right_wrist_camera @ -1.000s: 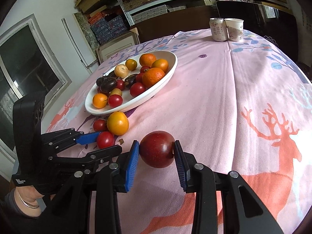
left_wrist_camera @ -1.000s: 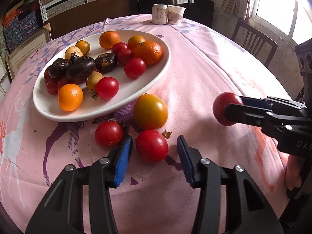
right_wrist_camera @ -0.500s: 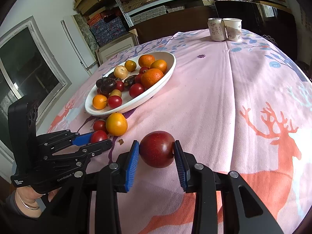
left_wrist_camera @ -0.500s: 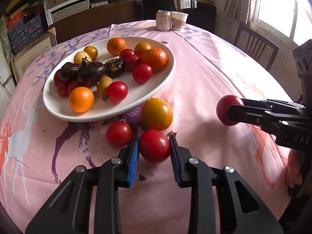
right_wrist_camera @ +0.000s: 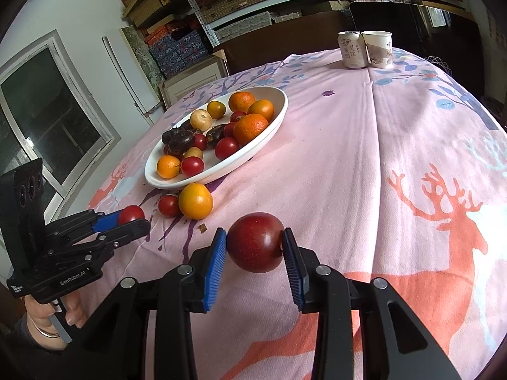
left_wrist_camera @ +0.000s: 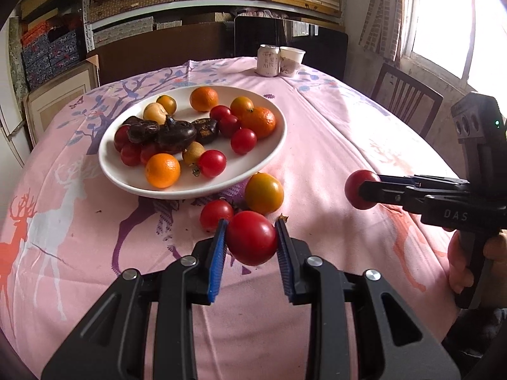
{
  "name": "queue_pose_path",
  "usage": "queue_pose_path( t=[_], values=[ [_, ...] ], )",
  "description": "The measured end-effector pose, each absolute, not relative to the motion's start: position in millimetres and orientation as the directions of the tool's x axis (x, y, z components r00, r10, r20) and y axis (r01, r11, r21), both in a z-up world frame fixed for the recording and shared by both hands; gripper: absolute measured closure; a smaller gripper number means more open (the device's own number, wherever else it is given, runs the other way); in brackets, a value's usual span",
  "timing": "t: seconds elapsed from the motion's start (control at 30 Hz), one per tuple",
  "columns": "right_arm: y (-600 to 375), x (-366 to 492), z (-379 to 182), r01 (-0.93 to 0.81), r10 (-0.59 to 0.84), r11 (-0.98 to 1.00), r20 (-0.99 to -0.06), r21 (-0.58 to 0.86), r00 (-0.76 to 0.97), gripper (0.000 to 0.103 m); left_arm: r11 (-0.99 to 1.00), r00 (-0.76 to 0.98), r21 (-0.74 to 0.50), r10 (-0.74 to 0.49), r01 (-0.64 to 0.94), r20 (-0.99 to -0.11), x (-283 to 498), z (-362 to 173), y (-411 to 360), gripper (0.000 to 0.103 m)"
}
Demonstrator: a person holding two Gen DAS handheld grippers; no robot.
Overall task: Organize fruits
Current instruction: 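Carry both tomatoes onto the white plate and open both tools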
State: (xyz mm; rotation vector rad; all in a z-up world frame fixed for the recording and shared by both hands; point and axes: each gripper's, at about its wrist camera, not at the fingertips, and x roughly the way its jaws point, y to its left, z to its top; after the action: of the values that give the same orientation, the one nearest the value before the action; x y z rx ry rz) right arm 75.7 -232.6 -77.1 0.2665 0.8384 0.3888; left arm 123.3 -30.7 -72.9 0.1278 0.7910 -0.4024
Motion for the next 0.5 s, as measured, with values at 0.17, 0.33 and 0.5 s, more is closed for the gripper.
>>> queue_pose_path(
  t=[0.17,0.33,0.5],
  values=[
    [-224.5,85.9,-52.4,-0.264,0.452,0.89,-0.638,0.371,0.624,0.066,0.928,0.661,-0.045,-0.297,0.37,-0.689,132.3,-53.8,-5.8,0.074],
    [-204.1,124.5,-15.9,-0.309,0.477,0.878,-0.604,0.366,0.639,0.067,0.945,0.692,-0.042,-0.268,0.325,-0.671,169.7,-33.6,13.2,0.074],
    [-181.0,182.6,-4.4,-0.293,0.484,0.873,-0.616,0.39,0.622,0.067,0.952,0.693,-0.038,-0.25,0.305,-0.677,219.5,-24.9,11.3,0.074]
  ],
)
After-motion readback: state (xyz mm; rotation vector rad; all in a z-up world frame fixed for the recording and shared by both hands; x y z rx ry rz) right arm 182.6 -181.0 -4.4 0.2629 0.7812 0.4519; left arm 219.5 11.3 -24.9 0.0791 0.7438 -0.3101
